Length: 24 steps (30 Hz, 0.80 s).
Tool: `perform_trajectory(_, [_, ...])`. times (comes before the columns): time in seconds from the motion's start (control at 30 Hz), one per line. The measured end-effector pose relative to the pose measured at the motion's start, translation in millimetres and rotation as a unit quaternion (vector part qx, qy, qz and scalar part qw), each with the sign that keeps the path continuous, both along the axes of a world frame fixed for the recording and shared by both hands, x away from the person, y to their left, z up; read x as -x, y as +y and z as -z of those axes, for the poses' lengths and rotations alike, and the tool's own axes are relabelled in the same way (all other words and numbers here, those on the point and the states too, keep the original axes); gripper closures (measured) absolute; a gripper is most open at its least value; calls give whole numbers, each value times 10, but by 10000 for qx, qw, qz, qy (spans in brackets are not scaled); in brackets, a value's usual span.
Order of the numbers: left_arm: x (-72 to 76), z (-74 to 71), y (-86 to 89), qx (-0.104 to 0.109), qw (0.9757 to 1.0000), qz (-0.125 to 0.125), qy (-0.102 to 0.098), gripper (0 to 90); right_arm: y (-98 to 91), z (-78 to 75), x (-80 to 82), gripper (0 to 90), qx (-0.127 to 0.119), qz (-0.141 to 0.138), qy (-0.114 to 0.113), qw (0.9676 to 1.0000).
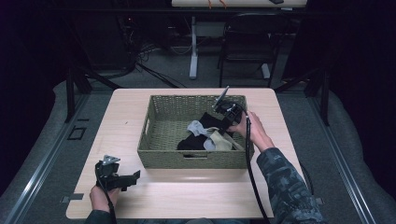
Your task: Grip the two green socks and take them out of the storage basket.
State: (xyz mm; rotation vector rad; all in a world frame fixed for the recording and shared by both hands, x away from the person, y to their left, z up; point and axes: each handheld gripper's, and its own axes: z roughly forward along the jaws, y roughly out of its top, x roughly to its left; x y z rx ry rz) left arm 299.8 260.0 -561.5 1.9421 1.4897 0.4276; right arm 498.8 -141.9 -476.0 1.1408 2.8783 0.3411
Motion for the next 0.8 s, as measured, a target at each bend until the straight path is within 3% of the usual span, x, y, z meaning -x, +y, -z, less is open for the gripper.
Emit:
perform_trajectory(0.2, [2, -1, -2, 3, 10000, 8, 8, 2, 14, 42, -9, 658, 31, 2, 63, 10000])
perform_trajectory(0.23, [1, 0, -2, 7, 10000, 6, 8, 2, 8, 50, -13, 742, 59, -42, 135, 9999])
perform_trajectory(0.27, [1, 0, -2, 7, 10000, 6, 8, 1, 8, 50, -13, 742, 59, -42, 135, 9999])
perform_trajectory(0.3, [-1, 2, -3, 11, 10000, 9, 14, 1, 7, 54, -5, 811, 59, -9, 146, 9999])
perform_trajectory(0.37, [-2, 1, -7, 0, 10000, 9, 7, 1, 7, 47, 9, 866, 10, 37, 141, 9999])
perform_trajectory(0.5, [-1, 2, -4, 9, 10000, 3, 13, 2, -7, -15, 22, 876, 111, -49, 138, 9998])
perform_trajectory(0.67, [-2, 2, -5, 11, 10000, 9, 5, 2, -31, -111, 45, 878, 43, 1, 21, 10000])
perform_trajectory(0.8, [-5, 3, -5, 9, 10000, 7, 12, 2, -66, -283, 66, 878, 8, 61, -130, 9999])
